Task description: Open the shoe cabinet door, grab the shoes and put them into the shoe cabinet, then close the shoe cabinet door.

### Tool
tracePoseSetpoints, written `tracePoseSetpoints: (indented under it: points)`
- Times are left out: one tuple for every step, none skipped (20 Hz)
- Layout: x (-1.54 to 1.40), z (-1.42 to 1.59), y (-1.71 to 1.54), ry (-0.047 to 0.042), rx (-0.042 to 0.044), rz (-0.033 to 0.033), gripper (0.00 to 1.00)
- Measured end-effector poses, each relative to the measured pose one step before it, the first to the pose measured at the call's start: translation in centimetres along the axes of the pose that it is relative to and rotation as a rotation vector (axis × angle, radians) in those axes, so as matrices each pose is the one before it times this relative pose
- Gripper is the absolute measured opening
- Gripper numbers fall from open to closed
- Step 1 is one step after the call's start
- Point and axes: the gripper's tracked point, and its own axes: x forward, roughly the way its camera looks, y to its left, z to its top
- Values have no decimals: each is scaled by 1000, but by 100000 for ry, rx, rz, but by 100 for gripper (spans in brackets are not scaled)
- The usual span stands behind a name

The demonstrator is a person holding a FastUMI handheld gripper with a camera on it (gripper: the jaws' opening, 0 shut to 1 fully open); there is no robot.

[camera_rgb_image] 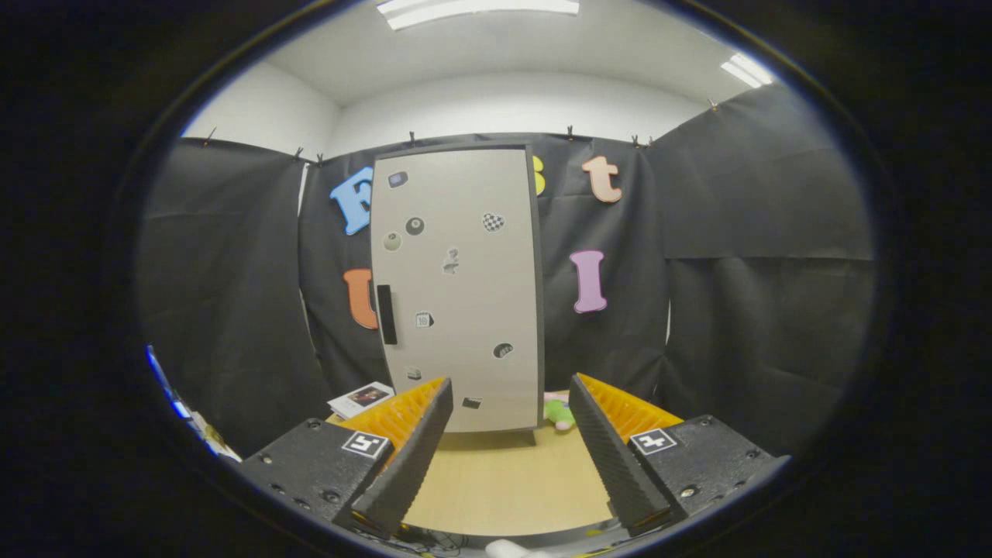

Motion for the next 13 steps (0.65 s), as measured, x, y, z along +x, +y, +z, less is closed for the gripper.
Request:
tracePoseSetpoints:
  points:
    - [175,14,103,-29,-51,34,98]
    - [21,-28,-30,287,-159,-4,98]
    - [-56,-96,89,184,-27,115,98]
    - [8,13,-7,283,153,134,98]
    - [29,-56,79,2,-37,200,98]
    - [-115,102,-99,-66,-189,-364,98]
    - [-90,18,-103,-272,-123,-136,98]
    - [-78,199,-29,-394,4,-109,98]
    - [-36,24,-4,-393,26,-122,98]
    - [-21,94,-58,-197,-26,-148,98]
    - [-48,53,-45,-294,30,58,98]
    - [-32,-54,-6,67,-2,-124,98]
    - [14,-90,-112,45,87,-88,98]
